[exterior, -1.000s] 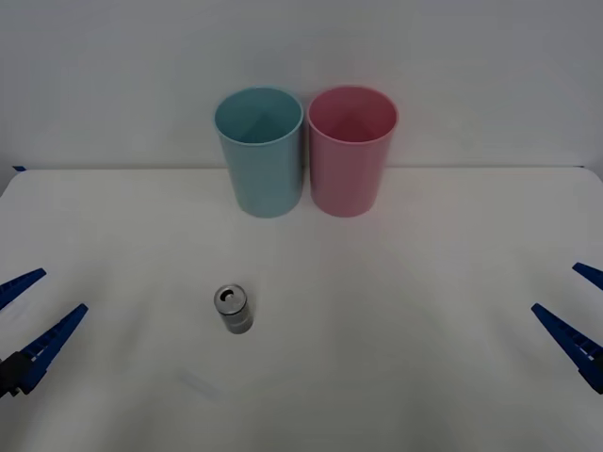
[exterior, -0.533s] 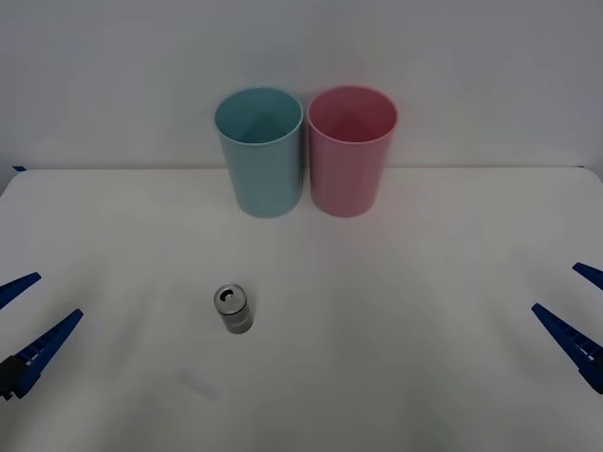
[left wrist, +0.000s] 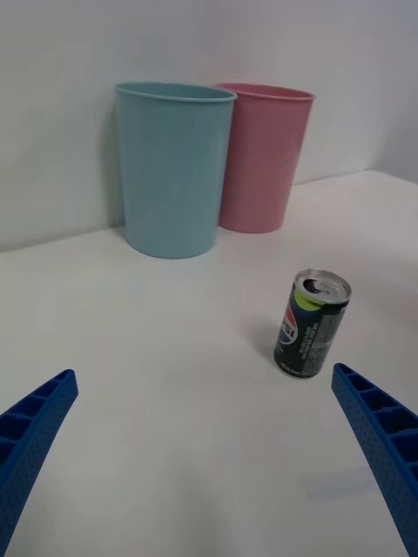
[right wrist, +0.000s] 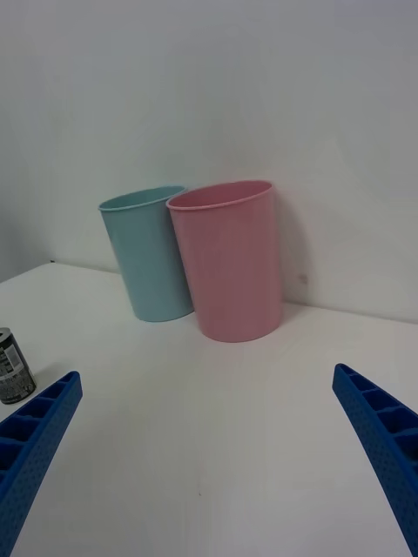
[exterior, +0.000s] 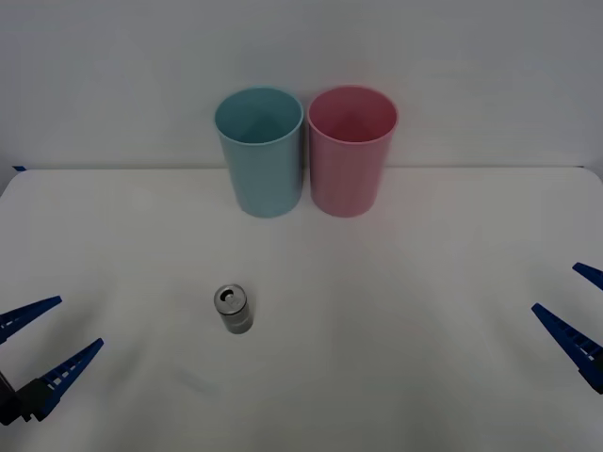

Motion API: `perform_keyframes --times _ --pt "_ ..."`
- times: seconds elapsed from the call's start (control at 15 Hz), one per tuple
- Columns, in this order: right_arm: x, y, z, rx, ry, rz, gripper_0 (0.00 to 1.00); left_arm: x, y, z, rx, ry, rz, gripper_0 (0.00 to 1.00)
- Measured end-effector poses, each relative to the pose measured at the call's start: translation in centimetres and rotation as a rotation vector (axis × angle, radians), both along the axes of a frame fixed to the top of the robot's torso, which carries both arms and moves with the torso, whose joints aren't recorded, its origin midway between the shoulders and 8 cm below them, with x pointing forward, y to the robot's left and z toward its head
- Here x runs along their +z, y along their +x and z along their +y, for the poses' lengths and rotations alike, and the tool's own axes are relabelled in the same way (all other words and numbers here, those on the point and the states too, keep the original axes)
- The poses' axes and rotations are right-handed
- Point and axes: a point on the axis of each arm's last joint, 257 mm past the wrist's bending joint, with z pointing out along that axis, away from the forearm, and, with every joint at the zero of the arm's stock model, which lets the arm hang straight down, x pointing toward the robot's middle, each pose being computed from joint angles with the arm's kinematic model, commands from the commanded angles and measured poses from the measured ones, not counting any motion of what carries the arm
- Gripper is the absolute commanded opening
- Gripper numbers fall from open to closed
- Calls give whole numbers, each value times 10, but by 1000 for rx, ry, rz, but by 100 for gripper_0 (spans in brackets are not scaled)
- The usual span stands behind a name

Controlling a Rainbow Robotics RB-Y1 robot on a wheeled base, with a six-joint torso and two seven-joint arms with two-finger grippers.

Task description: Grasp the object on the table and drop it into the matching bin: aluminum can to the light blue bin, PET bottle to the pink bin.

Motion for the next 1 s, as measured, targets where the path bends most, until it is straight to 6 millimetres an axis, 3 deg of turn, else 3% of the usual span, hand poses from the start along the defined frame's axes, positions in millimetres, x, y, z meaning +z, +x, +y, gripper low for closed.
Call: perform_keyframes --times 0.53,1.0 --pt "0 0 0 0 0 0 100 -56 8 -37 -65 41 5 100" --pt "0 0 0 0 0 0 100 -71 33 -90 -83 -9 23 100"
